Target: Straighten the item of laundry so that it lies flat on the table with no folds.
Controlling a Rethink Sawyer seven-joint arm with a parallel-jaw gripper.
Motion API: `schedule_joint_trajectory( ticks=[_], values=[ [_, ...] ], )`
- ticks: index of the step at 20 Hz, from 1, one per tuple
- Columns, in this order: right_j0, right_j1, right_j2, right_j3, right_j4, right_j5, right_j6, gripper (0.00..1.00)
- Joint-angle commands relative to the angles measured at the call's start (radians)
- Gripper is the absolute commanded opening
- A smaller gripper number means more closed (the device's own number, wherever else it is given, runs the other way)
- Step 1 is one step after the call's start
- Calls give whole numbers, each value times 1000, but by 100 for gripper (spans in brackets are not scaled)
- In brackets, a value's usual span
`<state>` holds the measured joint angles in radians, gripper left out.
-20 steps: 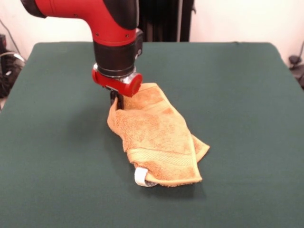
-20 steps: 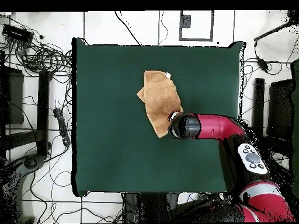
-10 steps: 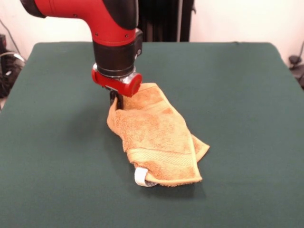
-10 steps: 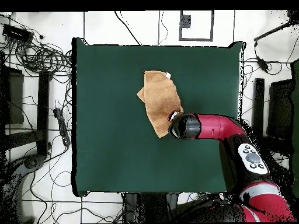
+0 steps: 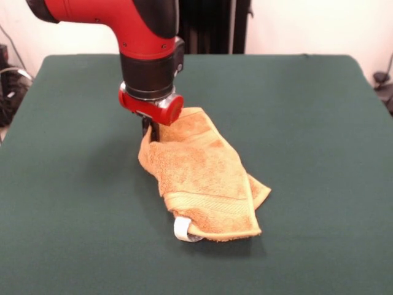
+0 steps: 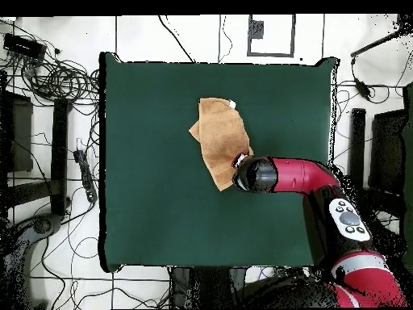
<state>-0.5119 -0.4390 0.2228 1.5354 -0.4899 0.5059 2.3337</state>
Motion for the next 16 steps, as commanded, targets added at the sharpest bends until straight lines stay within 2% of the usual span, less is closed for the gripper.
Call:
schedule_joint_trajectory(
  ticks=[1,16],
  values=[
    [-9,45,120,-24,44,120,-131,0],
    [-61,30,174,-121,46,310,-236,0]
  ],
)
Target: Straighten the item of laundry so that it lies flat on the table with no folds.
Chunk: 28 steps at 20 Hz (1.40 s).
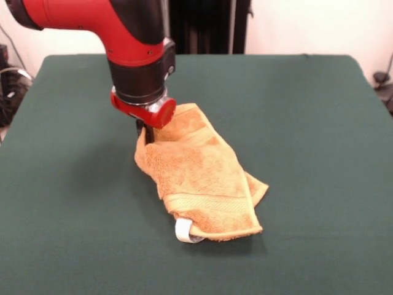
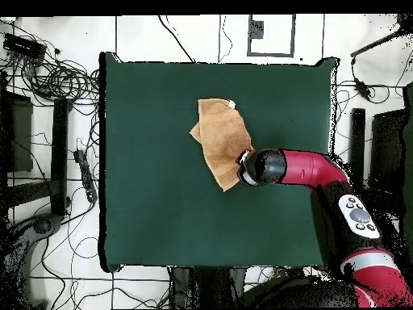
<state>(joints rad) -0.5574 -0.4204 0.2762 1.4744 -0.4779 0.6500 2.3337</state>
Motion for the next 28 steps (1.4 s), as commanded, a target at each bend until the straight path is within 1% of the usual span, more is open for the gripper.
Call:
schedule_joint_trajectory(
  ticks=[1,11,17,20,21,24,28],
  values=[
    [-19,9,124,-63,34,175,-239,0],
    [-31,22,147,-110,23,247,-245,0],
    [-36,37,148,-151,48,347,-240,0],
    [-33,53,136,-177,72,421,-212,0],
    [-31,60,128,-176,83,438,-187,0],
    [-25,75,113,-179,86,478,-175,0],
    [-15,78,103,-180,70,501,-179,0]
  ],
)
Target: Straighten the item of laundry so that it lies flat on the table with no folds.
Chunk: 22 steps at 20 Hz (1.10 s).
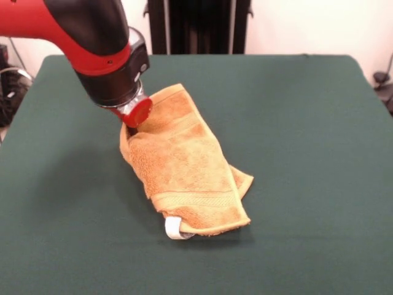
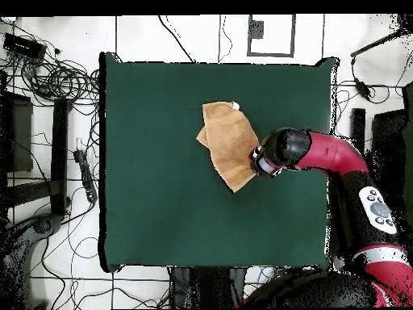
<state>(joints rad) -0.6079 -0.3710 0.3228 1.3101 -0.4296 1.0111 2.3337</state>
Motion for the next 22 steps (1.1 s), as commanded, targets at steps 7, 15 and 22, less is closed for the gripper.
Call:
schedule_joint_trajectory(
  ticks=[7,15,22],
  values=[
    [45,53,50,-43,18,240,-182,0],
    [26,104,49,-40,54,352,-165,0],
    [12,143,56,-65,74,436,-174,0]
  ],
)
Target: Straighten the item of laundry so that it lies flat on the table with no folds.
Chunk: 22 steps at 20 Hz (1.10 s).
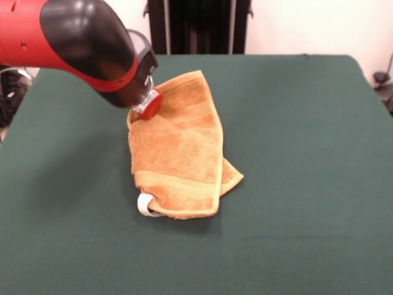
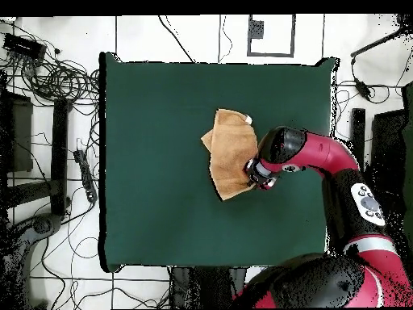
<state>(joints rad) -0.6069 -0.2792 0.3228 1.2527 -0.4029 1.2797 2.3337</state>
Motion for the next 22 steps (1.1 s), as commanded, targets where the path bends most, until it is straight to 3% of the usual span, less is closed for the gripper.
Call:
schedule_joint_trajectory(
  ticks=[1,13,18,22],
  values=[
    [9,57,60,-17,53,182,-174,0],
    [-22,80,89,-26,112,284,-198,0],
    [-59,88,134,11,173,163,-193,0],
    [-86,91,164,3,213,154,-197,0]
  ],
)
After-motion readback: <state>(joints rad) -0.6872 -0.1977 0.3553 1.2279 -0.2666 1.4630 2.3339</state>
